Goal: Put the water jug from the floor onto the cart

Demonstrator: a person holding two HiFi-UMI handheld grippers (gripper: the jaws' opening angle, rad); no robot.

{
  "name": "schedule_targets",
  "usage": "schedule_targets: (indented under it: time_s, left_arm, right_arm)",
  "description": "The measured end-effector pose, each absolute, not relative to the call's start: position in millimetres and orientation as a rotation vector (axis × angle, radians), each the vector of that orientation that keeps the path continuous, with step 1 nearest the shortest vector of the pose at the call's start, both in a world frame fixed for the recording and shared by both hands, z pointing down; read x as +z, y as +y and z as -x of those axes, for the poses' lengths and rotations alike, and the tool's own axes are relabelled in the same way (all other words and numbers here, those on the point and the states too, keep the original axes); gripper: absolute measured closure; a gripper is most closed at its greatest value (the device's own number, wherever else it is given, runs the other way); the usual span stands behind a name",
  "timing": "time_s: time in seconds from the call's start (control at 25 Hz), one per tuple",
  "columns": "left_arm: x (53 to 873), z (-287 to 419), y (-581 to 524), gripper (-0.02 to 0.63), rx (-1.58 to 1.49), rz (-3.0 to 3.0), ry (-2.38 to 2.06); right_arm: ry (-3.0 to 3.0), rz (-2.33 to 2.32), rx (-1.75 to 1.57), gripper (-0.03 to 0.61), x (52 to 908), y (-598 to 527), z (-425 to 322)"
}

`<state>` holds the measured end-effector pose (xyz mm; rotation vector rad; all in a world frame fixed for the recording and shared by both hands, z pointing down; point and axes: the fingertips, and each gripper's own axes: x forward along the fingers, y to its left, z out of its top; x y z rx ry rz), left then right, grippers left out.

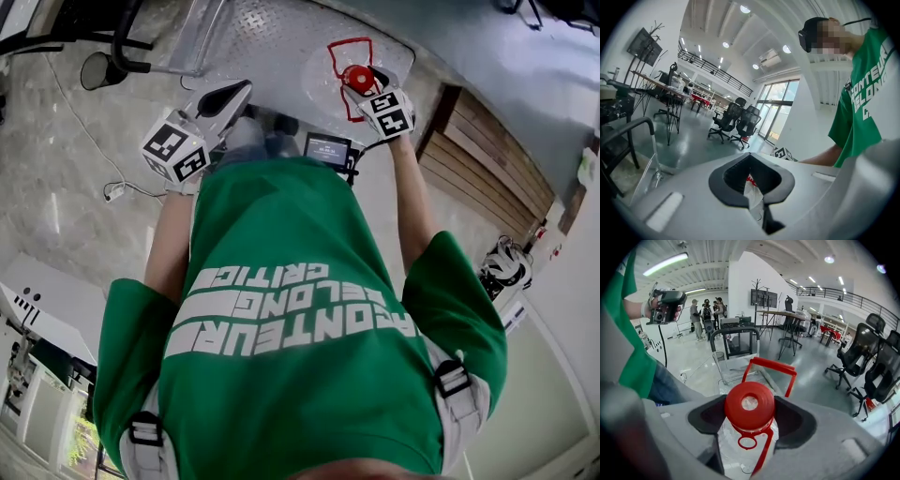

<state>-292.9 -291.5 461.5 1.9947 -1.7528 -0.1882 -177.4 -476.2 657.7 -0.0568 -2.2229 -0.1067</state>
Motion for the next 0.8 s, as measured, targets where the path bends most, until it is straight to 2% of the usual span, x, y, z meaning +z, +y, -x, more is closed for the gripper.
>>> schedule_targets:
  time_s: [0.8]
  left_arm:
    - [488,343,-319,0.598,-0.132,-1.992,-1.655]
  right_arm:
    - [-2.003,0.115,-0.045,0.281,755,-489,240]
